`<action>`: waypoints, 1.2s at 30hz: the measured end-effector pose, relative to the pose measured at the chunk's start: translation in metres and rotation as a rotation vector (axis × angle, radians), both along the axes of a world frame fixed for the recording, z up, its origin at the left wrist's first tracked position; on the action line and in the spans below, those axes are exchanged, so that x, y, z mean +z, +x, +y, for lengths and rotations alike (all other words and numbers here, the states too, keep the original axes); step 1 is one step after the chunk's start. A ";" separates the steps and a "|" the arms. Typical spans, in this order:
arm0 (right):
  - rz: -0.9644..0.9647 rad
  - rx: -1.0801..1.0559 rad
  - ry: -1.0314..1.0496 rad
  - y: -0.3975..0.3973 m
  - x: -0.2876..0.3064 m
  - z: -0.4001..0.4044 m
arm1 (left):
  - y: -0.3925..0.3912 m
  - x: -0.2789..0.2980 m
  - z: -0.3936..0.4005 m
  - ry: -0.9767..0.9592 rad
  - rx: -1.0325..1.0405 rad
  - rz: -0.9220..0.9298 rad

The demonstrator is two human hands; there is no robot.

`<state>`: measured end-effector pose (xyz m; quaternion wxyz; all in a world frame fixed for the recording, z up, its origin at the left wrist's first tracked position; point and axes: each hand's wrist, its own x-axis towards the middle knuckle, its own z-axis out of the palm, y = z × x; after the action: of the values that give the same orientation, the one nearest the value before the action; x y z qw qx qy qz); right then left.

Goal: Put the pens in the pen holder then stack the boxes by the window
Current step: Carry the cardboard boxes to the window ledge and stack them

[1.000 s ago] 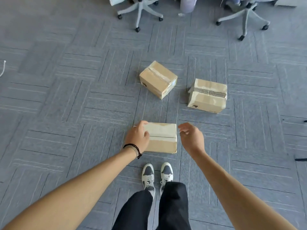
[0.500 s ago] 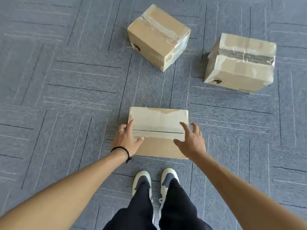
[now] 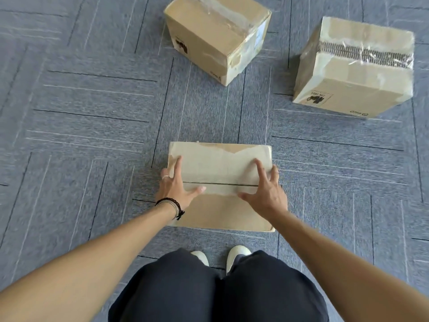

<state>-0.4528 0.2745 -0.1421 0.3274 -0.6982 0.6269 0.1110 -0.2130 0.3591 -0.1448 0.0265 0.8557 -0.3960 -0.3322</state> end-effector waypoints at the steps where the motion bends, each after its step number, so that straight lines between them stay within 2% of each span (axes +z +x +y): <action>1: 0.001 -0.009 -0.004 0.001 0.003 -0.001 | 0.002 0.001 -0.001 -0.012 0.001 0.019; 5: -0.016 -0.016 -0.033 0.002 0.034 -0.005 | 0.011 0.027 -0.001 -0.038 -0.007 0.092; 9: -0.062 -0.041 -0.052 -0.004 0.104 -0.006 | 0.010 0.101 -0.005 -0.072 0.009 0.118; 13: -0.081 -0.081 -0.055 -0.017 0.205 -0.006 | -0.002 0.208 -0.020 -0.097 -0.032 0.084; 21: -0.091 -0.185 -0.116 -0.067 0.452 -0.030 | -0.042 0.464 -0.064 -0.221 -0.211 0.074; 25: -0.104 -0.269 -0.181 -0.087 0.555 -0.030 | -0.059 0.558 -0.078 -0.260 -0.274 0.087; 31: -0.075 -0.478 -0.220 -0.122 0.657 0.003 | -0.097 0.626 -0.086 -0.293 -0.376 0.138; 36: -0.051 -0.722 -0.301 -0.169 0.717 0.065 | -0.153 0.671 -0.087 -0.353 -0.624 0.219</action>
<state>-0.6215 0.3395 0.5744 0.2547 -0.4756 0.8331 -0.1221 -0.3658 0.2718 0.5257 0.1134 0.6355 -0.6837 -0.3403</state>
